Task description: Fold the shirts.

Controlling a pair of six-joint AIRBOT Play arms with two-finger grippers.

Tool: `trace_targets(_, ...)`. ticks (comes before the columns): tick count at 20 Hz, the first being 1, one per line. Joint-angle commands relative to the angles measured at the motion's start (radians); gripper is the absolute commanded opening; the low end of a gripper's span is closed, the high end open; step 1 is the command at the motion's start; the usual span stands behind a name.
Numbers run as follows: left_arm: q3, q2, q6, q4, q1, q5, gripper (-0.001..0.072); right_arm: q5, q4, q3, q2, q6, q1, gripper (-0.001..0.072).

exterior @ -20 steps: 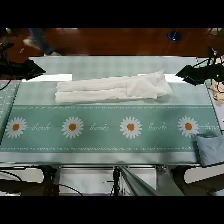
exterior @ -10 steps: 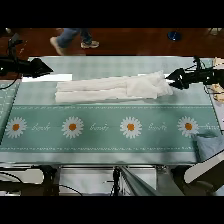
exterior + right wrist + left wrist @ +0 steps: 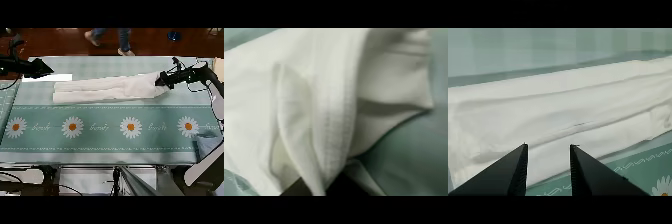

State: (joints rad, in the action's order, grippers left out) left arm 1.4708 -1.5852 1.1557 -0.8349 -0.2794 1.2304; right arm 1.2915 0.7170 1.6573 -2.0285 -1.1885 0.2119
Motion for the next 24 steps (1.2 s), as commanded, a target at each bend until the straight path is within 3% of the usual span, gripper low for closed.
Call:
trace_targets(1,0.001,0.001,0.007,0.005,0.007,0.013,0.0330,0.045,0.027,0.069,0.043,0.003,-0.012,0.0024)
trace_targets(3,0.001,0.002,0.018,0.016,0.030,0.013,0.0328,0.082,0.080,0.108,0.098,-0.035,-0.012,0.0024)
trace_targets(4,0.001,0.002,0.017,0.029,0.051,0.012,0.0286,0.102,0.112,0.114,0.127,-0.048,-0.012,0.0024)
trace_targets(5,0.001,0.002,0.016,0.042,0.079,0.012,0.0179,0.120,0.143,0.114,0.154,-0.057,-0.013,0.0024)
trace_targets(8,0.001,0.001,0.021,0.054,0.187,0.008,0.0041,0.189,0.228,0.114,0.225,-0.076,-0.015,0.0024)
trace_targets(12,0.001,-0.014,0.130,0.053,0.378,-0.072,0.0039,0.209,0.289,0.114,0.299,-0.091,-0.015,0.0024)
trace_targets(15,0.001,-0.040,0.263,0.054,0.513,-0.180,0.0040,0.252,0.315,0.114,0.330,-0.094,-0.015,0.0024)
trace_targets(24,0.001,-0.182,0.465,0.103,0.811,-0.384,0.0039,0.391,0.313,0.114,0.346,-0.137,-0.016,0.0024)
